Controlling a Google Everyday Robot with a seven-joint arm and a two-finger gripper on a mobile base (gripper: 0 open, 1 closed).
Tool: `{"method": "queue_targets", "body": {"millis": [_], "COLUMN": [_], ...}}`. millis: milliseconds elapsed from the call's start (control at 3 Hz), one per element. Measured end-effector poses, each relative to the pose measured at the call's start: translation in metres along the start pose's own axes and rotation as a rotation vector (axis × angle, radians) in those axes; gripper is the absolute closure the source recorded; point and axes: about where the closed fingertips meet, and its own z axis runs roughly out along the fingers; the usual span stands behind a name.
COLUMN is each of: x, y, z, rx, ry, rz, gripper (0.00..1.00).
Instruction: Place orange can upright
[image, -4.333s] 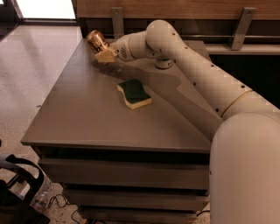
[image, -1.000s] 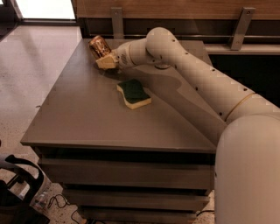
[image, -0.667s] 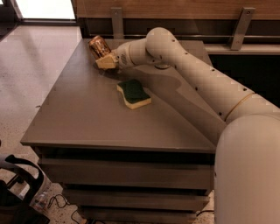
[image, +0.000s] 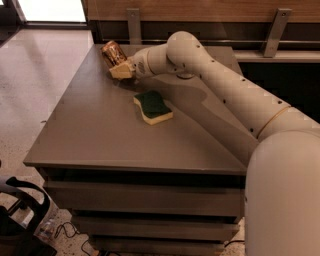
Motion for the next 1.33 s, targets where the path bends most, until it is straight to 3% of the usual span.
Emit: {"method": "queue_targets", "body": {"millis": [1333], "x": [-0.0014], "y": [-0.0019], "z": [0.0077], "rx": [-0.004], "ry": [0.002], "rz": [0.033], "gripper": [1.00]}}
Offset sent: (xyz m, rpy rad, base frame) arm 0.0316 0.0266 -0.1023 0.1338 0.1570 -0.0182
